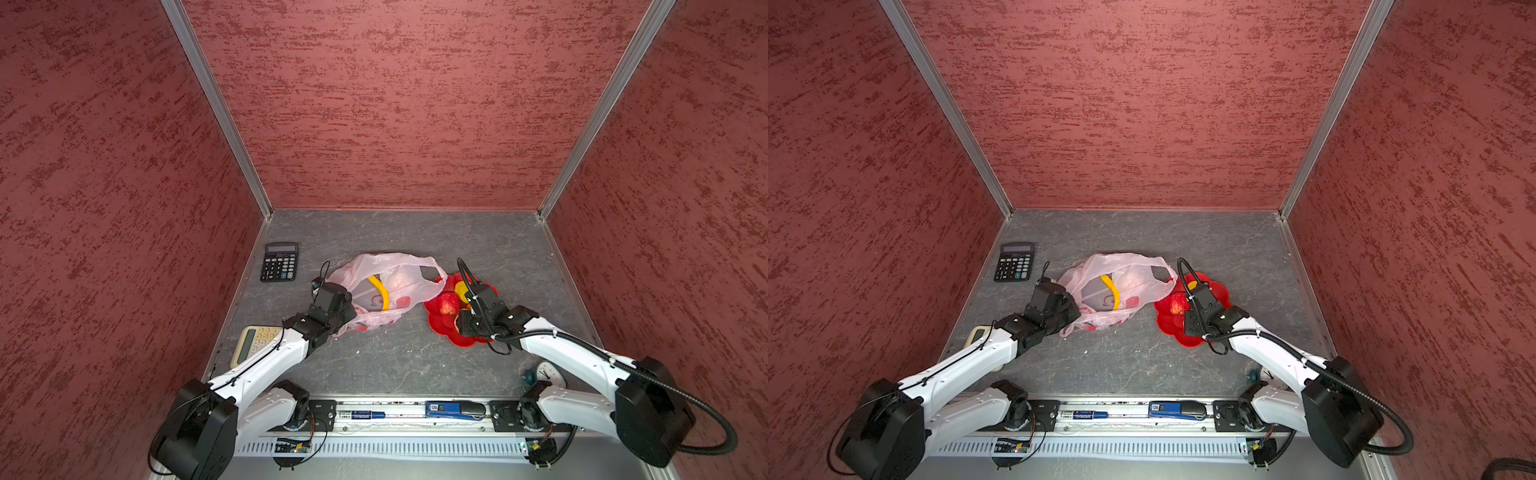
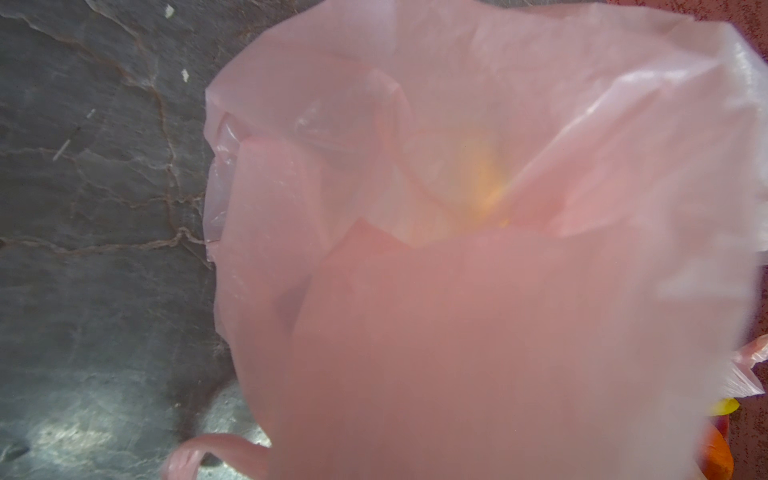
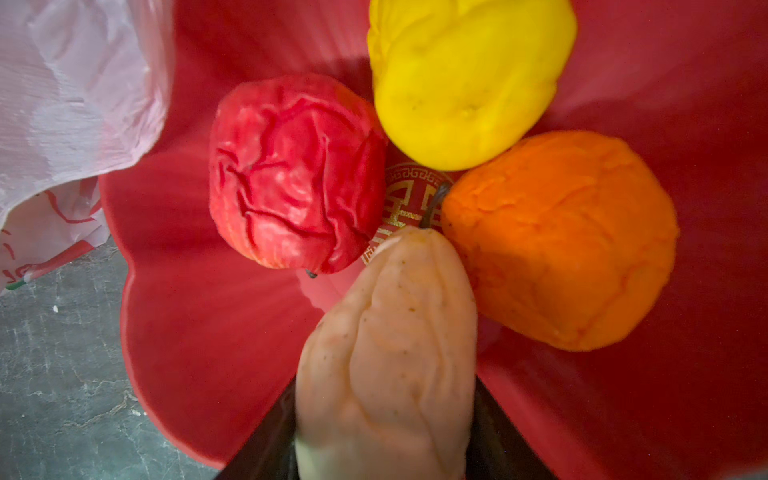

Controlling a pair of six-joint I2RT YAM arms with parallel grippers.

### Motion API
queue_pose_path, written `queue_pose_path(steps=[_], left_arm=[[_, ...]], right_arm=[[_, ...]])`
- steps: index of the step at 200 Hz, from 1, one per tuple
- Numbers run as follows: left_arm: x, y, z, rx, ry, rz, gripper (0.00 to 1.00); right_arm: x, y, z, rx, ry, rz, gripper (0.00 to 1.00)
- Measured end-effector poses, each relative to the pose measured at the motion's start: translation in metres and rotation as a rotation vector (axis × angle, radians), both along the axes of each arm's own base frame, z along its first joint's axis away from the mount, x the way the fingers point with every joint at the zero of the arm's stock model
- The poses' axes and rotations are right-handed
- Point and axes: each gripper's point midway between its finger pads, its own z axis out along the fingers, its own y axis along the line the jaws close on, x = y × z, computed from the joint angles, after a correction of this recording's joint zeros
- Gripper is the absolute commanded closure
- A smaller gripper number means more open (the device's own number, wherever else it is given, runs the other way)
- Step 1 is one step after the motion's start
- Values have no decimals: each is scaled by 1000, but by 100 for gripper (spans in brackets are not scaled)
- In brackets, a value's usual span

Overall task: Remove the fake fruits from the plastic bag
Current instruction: 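Lower the pale pear onto the red plate and open the right gripper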

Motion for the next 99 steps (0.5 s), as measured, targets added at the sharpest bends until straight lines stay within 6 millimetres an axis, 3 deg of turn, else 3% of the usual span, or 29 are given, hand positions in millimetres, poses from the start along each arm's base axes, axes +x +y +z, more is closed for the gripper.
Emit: queue_pose_path(steps=[99], left_arm=[[0, 0, 0, -1, 1, -1, 99]], right_arm=[[2, 0, -6, -6, 10, -4, 45]])
